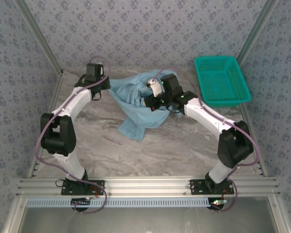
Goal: Fold the inside-out t-shirt
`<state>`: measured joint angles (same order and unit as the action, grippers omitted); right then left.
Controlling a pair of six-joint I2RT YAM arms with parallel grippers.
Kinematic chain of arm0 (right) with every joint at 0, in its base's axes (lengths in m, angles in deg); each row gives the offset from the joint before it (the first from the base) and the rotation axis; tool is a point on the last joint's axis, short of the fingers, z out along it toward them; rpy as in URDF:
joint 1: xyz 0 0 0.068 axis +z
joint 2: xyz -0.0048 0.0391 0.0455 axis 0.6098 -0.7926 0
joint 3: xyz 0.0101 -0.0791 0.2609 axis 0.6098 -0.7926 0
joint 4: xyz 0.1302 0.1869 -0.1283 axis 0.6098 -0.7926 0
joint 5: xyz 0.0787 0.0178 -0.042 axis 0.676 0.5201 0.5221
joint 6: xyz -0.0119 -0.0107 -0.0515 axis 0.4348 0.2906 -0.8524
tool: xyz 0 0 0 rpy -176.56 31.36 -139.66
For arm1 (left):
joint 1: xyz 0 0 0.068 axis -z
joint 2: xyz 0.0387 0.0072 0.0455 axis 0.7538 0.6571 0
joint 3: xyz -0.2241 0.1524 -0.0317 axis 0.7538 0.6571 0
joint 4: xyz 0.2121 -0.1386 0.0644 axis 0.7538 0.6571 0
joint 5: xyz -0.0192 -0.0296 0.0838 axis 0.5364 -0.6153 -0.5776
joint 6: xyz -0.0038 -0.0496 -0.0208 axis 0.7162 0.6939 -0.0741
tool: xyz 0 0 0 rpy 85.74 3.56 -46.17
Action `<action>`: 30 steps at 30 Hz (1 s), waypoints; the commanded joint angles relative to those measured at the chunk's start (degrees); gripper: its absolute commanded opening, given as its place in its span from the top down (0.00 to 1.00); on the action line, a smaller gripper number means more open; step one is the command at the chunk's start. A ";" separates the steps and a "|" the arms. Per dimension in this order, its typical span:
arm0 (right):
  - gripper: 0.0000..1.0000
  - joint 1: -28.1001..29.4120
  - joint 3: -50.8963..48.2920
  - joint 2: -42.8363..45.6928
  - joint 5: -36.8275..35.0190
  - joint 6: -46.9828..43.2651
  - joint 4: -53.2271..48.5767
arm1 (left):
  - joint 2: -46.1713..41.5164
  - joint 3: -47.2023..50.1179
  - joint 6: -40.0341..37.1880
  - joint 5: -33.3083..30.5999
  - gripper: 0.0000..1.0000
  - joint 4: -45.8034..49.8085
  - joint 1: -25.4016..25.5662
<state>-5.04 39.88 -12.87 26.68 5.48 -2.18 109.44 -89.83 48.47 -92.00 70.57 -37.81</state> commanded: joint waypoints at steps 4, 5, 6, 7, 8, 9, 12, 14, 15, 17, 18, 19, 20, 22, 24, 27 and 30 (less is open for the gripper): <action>1.00 0.46 -3.39 3.35 1.90 2.37 7.44 | 2.30 -2.75 0.28 -1.49 1.00 2.99 -1.86; 1.00 0.24 -3.01 3.57 1.94 4.10 10.15 | 1.78 -1.06 0.24 -0.04 1.00 1.48 -0.97; 1.00 -0.03 -2.46 3.47 2.33 5.58 12.52 | 1.14 0.37 0.40 1.55 1.00 0.30 0.02; 1.00 -0.26 -1.94 3.25 3.14 7.48 15.65 | 0.32 2.43 0.86 3.06 1.00 -1.31 1.12; 1.00 -0.51 -1.35 2.99 3.82 9.32 18.33 | -0.70 4.58 1.68 4.38 1.00 -2.99 2.23; 1.00 -0.63 -0.98 2.77 4.63 11.20 20.39 | -1.73 6.49 2.51 5.68 1.00 -4.46 3.01; 1.00 -2.14 0.52 3.01 6.22 16.10 26.20 | -5.08 12.85 5.59 8.61 1.00 -9.41 4.83; 1.00 -3.48 0.68 3.87 6.51 19.58 29.52 | -7.12 16.61 6.30 9.41 1.00 -12.15 5.69; 1.00 -3.98 0.66 4.32 6.48 20.99 31.05 | -7.93 18.09 6.28 9.41 1.00 -13.11 5.89; 1.00 -4.88 0.55 5.33 5.82 23.66 34.09 | -10.07 21.33 6.39 9.91 1.00 -15.27 6.11; 1.00 -5.02 0.55 5.95 5.02 24.26 35.07 | -11.07 22.80 6.43 9.57 1.00 -16.18 6.11; 1.00 -5.24 0.32 6.48 4.33 25.24 36.44 | -12.27 24.40 6.48 8.87 1.00 -16.96 6.10; 1.00 -5.59 0.23 6.92 4.08 26.61 38.06 | -13.28 25.95 6.00 7.97 1.00 -17.71 6.11; 1.00 -6.69 -0.65 7.27 4.41 30.98 43.30 | -14.66 27.76 4.88 5.03 1.00 -17.28 6.11; 1.00 -7.35 -1.41 7.33 4.57 35.08 48.28 | -15.37 28.23 4.26 -0.27 1.00 -14.15 6.06; 1.00 -6.48 -1.47 7.26 2.52 33.46 46.65 | -18.57 28.44 3.05 -1.19 0.85 -11.39 6.11; 1.00 -5.43 -1.31 7.38 0.25 29.29 40.79 | -26.86 31.48 4.45 9.30 0.49 -17.40 6.56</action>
<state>-11.31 38.00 -7.01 29.59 35.99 39.11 90.10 -59.89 52.79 -88.43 57.43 -31.67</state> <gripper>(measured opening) 0.057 0.436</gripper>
